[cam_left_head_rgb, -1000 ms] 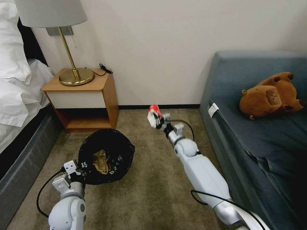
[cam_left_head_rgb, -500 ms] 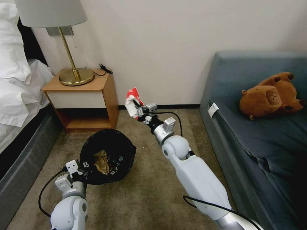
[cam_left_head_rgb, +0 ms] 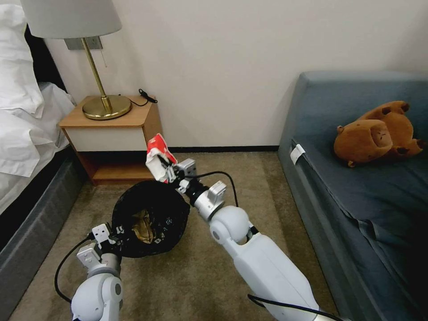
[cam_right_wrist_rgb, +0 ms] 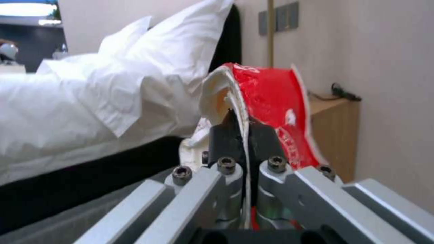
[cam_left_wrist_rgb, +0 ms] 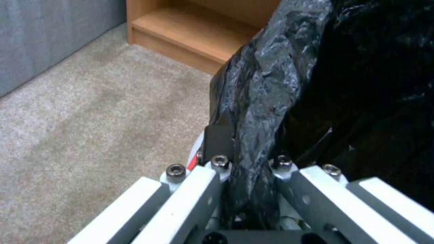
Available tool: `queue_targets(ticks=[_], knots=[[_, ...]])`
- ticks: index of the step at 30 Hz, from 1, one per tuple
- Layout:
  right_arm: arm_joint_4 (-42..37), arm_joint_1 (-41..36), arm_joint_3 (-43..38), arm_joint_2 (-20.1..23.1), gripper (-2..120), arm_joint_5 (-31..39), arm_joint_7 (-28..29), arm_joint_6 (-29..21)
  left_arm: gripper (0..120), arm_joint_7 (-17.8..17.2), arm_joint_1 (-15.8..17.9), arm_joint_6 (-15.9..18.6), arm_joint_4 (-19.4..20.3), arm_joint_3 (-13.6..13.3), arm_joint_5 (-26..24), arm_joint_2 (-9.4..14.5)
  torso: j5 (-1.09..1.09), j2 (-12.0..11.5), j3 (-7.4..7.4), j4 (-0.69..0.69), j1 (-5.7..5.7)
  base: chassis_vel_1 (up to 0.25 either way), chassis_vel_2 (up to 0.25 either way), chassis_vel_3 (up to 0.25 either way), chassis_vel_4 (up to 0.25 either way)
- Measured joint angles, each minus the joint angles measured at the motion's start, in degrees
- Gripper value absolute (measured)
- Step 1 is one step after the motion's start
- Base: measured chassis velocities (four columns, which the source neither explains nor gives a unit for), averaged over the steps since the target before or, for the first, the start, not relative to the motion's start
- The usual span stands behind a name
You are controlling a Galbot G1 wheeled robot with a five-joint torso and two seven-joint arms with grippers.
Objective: Pick up the trash bin, then pick up the garbage on the floor and place it into the trash bin.
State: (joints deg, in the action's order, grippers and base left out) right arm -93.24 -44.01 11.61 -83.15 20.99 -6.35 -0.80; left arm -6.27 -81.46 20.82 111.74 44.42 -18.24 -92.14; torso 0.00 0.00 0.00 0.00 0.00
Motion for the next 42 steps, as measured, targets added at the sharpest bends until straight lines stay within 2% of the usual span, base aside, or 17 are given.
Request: queue_targets(ticks=[9, 34, 36, 37, 39, 40, 42], knots=[[2.61, -1.49, 2.38, -1.49, 0, -3.21, -0.60, 1.52, 1, -0.77, 0.18, 0.81, 0.15, -0.63, -0.19, 0.00, 0.00, 0.00, 0.00, 0.00, 0.00, 0.000, 0.000, 0.000, 0.000], [7.73, -8.21, 1.77, -4.97, 1, -10.19, -2.68, 5.08, 1, -0.79, 0.27, 0.75, 0.08, -1.48, 0.34, 0.00, 0.00, 0.00, 0.00, 0.00, 0.00, 0.000, 0.000, 0.000, 0.000], [7.78, -8.30, 1.50, -5.08, 16, -10.18, -2.55, 5.16, 1, -0.76, 0.11, 0.67, 0.24, -1.49, 0.37, 0.00, 0.00, 0.00, 0.00, -0.01, 0.00, 0.000, 0.000, 0.000, 0.000], [7.78, -8.30, 1.50, -5.08, 16, -10.18, -2.55, 5.16, 1, -0.76, 0.11, 0.67, 0.24, -1.49, 0.37, 0.00, 0.00, 0.00, 0.00, -0.01, 0.00, 0.000, 0.000, 0.000, 0.000], [7.33, -8.32, 1.49, -5.04, 28, -9.39, -2.22, 4.77, 1, -0.73, -0.12, 0.55, 0.32, -1.43, 0.40, 0.00, 0.00, 0.00, 0.00, 0.00, 0.00, 0.000, 0.000, 0.000, 0.000], [7.33, -8.32, 1.49, -5.04, 28, -9.39, -2.22, 4.77, 1, -0.73, -0.12, 0.55, 0.32, -1.43, 0.40, 0.00, 0.00, 0.00, 0.00, 0.00, 0.00, 0.000, 0.000, 0.000, 0.000], [7.06, -8.34, 1.32, -4.92, 38, -9.11, -2.12, 4.61, 1, -0.76, -0.18, 0.53, 0.42, -1.38, 0.40, 0.00, 0.00, 0.00, 0.00, 0.00, 0.00, 0.000, 0.000, 0.000, 0.000]])
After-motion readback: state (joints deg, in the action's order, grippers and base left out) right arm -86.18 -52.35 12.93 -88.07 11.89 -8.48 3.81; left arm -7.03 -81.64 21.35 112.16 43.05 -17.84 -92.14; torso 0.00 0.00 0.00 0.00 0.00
